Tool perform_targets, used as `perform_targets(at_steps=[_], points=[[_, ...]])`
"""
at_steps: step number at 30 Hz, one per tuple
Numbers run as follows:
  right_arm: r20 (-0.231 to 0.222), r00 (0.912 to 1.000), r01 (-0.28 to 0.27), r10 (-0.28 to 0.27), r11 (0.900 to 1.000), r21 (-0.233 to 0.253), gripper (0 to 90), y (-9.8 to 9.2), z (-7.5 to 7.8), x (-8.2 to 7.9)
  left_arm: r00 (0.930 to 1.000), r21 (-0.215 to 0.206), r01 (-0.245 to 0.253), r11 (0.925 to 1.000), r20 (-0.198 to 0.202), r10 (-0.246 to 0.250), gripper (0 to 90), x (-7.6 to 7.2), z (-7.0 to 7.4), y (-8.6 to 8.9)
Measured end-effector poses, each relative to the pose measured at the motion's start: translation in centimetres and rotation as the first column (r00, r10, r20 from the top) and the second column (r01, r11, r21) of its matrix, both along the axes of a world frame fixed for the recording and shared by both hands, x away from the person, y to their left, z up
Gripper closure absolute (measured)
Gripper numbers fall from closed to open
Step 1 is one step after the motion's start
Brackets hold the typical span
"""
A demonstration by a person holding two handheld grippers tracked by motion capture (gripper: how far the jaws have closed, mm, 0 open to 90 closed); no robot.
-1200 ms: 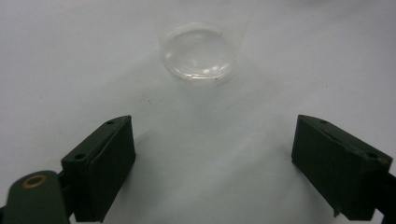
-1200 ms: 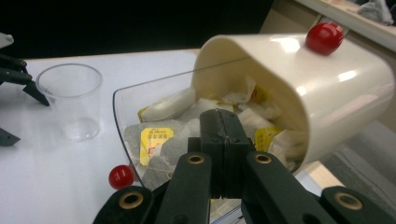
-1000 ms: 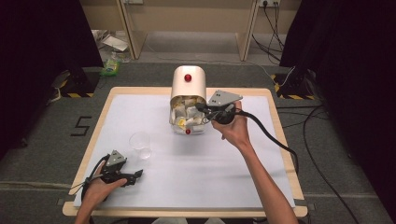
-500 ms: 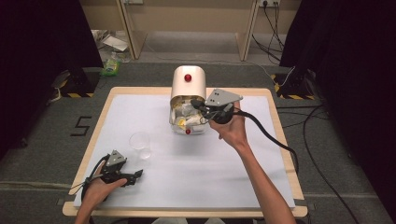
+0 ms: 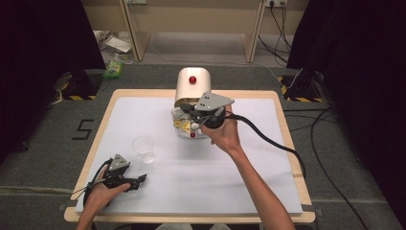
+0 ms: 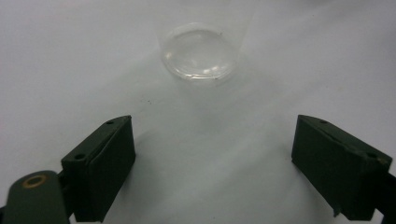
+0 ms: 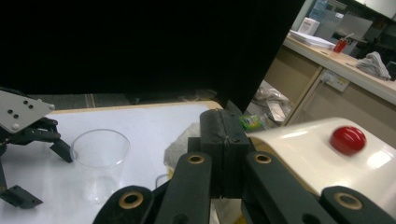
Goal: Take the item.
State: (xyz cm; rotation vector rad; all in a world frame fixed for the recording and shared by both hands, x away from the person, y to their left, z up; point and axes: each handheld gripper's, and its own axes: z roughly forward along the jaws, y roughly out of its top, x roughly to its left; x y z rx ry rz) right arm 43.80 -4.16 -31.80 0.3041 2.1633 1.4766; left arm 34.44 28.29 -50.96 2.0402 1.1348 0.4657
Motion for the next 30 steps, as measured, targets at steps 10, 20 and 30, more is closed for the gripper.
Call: perform_targets(at_steps=[10, 20, 30], points=[[0.036, 0.9986, -0.04, 0.038, 0.998, 0.053, 90.0, 1.7, 1.4, -0.7, 1.0, -0.001, 0.001, 1.0, 0.001, -0.001, 12.5, 0.0, 0.0, 0.0], [0.028, 0.9963, -0.083, 0.082, 0.994, 0.065, 90.0, 3.8, 0.8, -0.9, 1.0, -0.001, 0.0, 1.0, 0.002, 0.0, 12.5, 0.0, 0.0, 0.0], [-0.003, 0.9924, -0.122, 0.123, 0.991, 0.06, 90.0, 6.0, -1.0, -0.9, 1.0, 0.0, 0.0, 1.0, 0.001, 0.0, 12.5, 0.0, 0.0, 0.0]])
